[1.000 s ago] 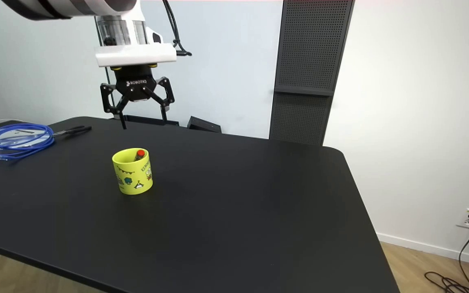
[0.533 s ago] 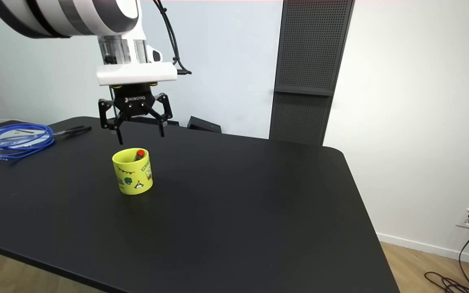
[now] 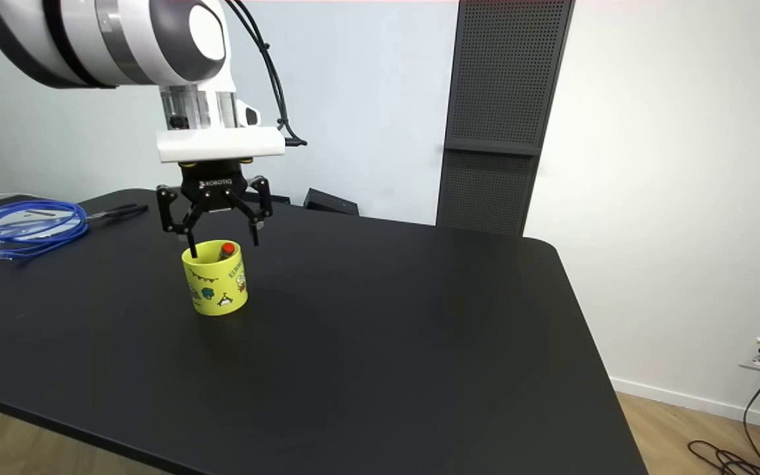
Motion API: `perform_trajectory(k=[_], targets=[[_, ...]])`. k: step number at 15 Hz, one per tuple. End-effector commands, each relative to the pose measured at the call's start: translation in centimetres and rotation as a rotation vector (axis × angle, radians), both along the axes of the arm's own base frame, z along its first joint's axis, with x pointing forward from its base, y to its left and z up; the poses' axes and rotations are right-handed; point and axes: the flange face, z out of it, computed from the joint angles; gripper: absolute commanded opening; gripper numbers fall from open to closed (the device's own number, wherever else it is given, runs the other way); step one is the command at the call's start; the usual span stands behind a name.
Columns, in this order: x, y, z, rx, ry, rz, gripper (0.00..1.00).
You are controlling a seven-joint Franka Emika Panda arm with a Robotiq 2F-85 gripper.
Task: Put the marker in the cup then take it out and put it on the table
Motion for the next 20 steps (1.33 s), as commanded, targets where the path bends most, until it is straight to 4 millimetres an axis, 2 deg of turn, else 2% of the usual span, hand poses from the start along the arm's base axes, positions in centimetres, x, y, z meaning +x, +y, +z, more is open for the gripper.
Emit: perform_trajectory(k=[1, 9, 15, 20], targets=[[0.6, 0.5, -0.3, 0.006, 0.0, 0.015, 0.58], [1.2, 0.7, -0.4, 0.011, -0.001, 0.025, 0.03], [1.2, 0.6, 1.8, 0.024, -0.037, 0.027, 0.06], [0.7, 0.0, 5.8, 0.028, -0.101, 0.005, 0.06]])
